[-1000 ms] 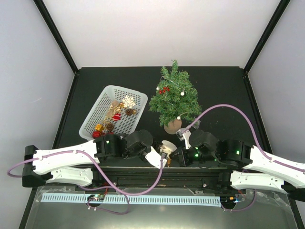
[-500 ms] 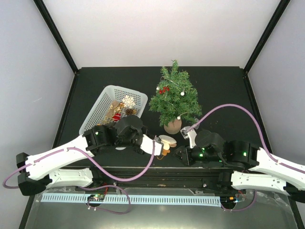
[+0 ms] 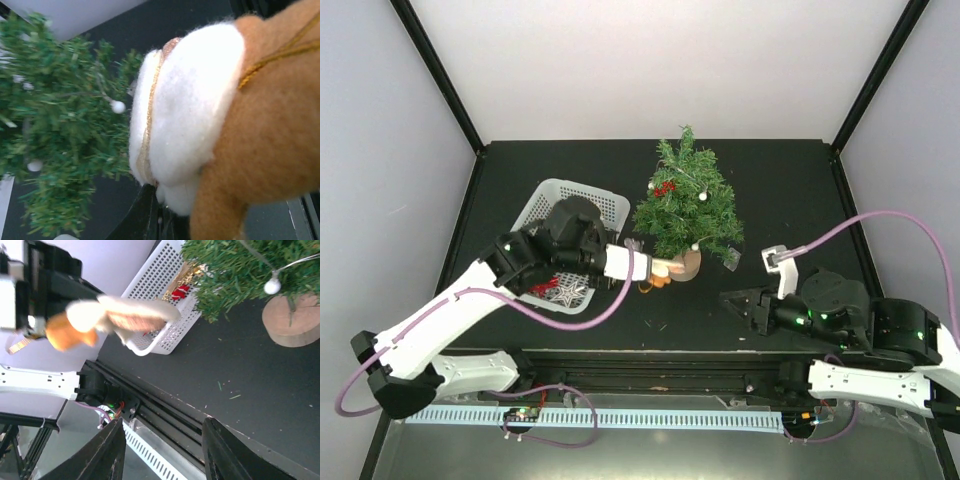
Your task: Decorate the small christmas tree
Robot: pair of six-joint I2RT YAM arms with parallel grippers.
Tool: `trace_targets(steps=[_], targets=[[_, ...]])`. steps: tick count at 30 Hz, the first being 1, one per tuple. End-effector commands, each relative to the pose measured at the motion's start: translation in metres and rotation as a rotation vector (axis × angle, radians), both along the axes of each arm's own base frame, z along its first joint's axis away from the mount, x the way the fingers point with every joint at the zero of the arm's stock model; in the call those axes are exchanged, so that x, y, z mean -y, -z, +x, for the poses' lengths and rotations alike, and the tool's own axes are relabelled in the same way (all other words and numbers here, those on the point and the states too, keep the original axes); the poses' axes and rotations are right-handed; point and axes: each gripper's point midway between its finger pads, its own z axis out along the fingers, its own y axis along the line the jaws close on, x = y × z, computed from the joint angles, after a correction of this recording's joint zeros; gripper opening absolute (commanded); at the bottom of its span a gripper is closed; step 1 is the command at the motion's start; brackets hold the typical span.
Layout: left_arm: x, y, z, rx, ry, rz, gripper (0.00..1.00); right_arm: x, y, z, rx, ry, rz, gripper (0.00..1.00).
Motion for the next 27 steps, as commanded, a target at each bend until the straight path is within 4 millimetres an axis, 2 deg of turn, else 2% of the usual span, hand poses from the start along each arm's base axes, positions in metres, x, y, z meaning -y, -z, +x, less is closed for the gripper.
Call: trace_targets(steps=[1,4,6,7,11,19,21,27], targets=[[0.001,-0.033,0.006,-0.095,0.025,-0.055,0.02,0.018,0.014,0.007,0.022,0.057,-0.085,0.43],[0.0,-0.045,0.024,-0.13,-0.003,-0.047,0.01,0.011,0.022,0.006,0.024,0.033,-0.116,0.43],[0.005,-0.042,0.039,-0.186,-0.015,-0.013,0.02,0.007,0.025,0.007,0.032,0.02,-0.132,0.42],[0.007,-0.037,0.043,-0.232,-0.017,0.017,0.02,0.006,0.026,0.007,0.037,0.017,-0.138,0.42],[0.011,-0.041,0.051,-0.337,-0.006,0.05,0.02,0.005,0.025,0.009,0.061,0.006,-0.149,0.42],[0.009,-0.05,0.047,-0.488,0.057,0.046,0.02,0.008,0.021,0.009,0.11,-0.015,-0.159,0.41],[0.009,-0.059,0.043,-0.504,0.073,0.033,0.02,0.009,0.018,0.011,0.132,-0.017,-0.163,0.41],[0.009,-0.08,0.007,-0.561,0.189,-0.066,0.02,-0.012,0.003,0.015,0.227,-0.09,-0.205,0.45]])
